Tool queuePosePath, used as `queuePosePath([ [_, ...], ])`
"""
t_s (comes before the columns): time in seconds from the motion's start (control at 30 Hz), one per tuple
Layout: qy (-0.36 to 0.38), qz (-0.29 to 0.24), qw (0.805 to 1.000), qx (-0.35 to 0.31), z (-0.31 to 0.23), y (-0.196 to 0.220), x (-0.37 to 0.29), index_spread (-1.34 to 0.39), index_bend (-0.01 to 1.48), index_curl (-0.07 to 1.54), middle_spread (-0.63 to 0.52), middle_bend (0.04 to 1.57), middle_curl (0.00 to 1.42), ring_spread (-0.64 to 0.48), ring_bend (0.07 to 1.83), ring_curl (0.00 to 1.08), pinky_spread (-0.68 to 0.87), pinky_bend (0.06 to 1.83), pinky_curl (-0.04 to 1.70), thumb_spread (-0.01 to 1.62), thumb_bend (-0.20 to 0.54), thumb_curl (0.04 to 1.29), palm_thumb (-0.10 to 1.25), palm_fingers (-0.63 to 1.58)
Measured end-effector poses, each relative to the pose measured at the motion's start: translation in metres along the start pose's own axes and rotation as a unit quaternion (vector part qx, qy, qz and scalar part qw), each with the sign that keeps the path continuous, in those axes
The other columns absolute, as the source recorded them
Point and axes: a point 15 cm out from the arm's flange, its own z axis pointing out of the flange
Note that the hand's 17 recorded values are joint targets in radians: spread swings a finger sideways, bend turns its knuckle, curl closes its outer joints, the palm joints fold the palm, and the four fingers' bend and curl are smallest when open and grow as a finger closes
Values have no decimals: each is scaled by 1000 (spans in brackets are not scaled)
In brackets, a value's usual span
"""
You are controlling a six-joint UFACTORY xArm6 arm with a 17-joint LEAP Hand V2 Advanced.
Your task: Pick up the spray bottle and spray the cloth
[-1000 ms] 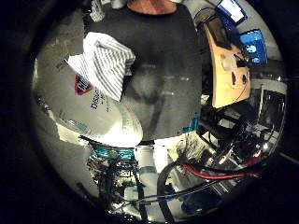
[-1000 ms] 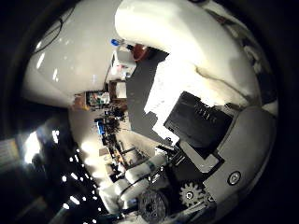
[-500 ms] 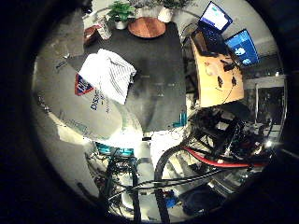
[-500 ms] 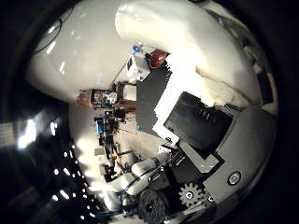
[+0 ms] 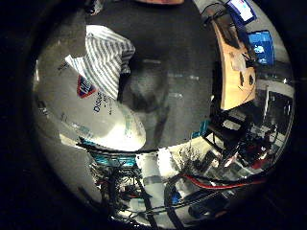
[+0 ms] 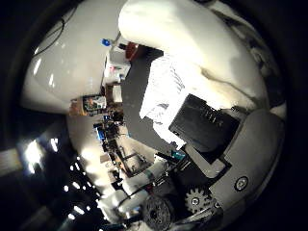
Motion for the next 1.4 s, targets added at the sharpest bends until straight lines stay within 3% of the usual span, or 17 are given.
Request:
queuePosePath([
  [0.7, -26, -70, 993, 88, -65, -5, -98, -289, 1119, 649, -187, 1313, 650, -216, 1414, 539, -366, 1232, 580, 764, -16, 973, 960, 1252],
  [1.4, -90, -143, 965, 200, -81, -20, -210, -289, 1119, 649, -187, 1315, 647, -217, 1414, 539, -366, 1231, 581, 753, -16, 976, 955, 1252],
])
